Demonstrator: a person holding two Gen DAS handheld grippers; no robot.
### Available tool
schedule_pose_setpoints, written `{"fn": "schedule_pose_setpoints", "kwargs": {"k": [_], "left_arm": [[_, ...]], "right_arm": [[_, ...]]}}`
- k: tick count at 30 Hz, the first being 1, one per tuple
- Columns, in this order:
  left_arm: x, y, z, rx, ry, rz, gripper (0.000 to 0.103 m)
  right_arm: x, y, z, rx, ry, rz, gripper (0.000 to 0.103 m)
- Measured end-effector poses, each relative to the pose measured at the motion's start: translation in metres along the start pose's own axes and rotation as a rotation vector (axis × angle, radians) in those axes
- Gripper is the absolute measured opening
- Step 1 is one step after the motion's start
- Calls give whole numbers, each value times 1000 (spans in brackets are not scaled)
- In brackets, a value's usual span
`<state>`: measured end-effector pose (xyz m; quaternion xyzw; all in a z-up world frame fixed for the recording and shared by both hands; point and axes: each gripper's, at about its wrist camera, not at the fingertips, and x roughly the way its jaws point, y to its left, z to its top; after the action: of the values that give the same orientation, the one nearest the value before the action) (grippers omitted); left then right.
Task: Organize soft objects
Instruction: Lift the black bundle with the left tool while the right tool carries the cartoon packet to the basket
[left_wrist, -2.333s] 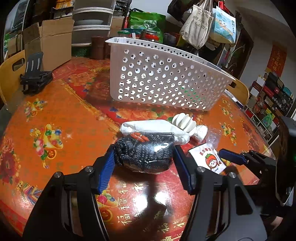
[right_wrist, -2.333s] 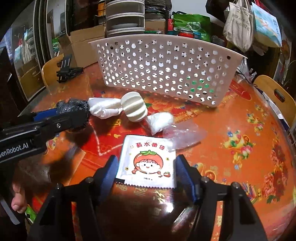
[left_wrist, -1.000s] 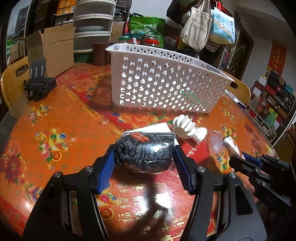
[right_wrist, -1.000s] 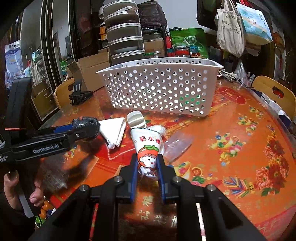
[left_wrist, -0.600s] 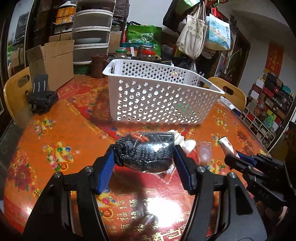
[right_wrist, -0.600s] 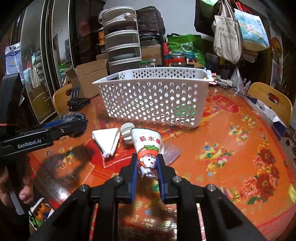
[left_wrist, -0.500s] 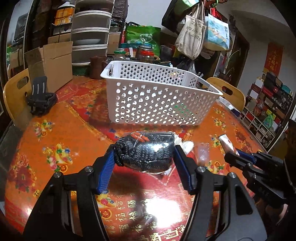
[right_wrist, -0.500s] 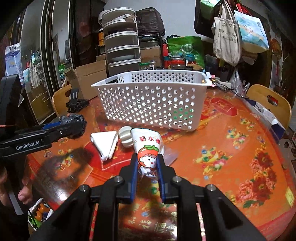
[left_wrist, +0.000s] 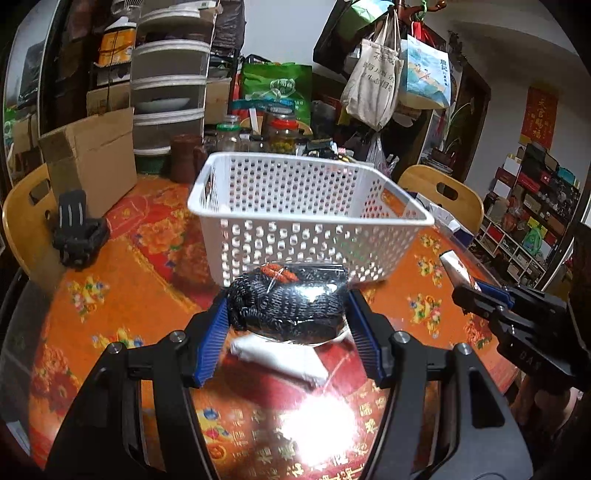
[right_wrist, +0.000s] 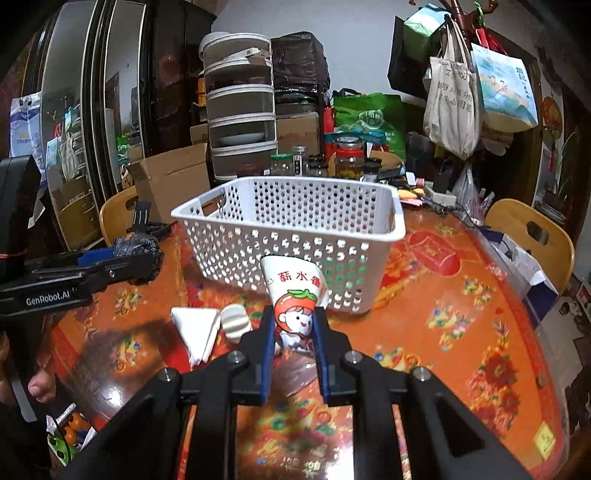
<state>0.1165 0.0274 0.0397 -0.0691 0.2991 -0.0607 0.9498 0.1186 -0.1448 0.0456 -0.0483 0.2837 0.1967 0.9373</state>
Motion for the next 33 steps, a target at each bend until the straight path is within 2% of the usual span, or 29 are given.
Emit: {"fn": "schedule_pose_setpoints", "kwargs": {"k": [8,13,17,24,33], "left_arm": [[5,-3,42,19,-5,-11,59],[15,-4,77,23,0,-18,59],[27,-5,105,30,12,-4,59],[64,-11,140,50,67,28,59],[130,-6,162,29,177,65,59]], "right_arm": [[-1,-8,34,-20,-12,10,17],[12,-16,65,-19,-3,21,17],[28,-19,92,-39,12,-3,17],[62,-26,121,-40,66,-21,17],[118,-36,142,-27,152,-32,18]]}}
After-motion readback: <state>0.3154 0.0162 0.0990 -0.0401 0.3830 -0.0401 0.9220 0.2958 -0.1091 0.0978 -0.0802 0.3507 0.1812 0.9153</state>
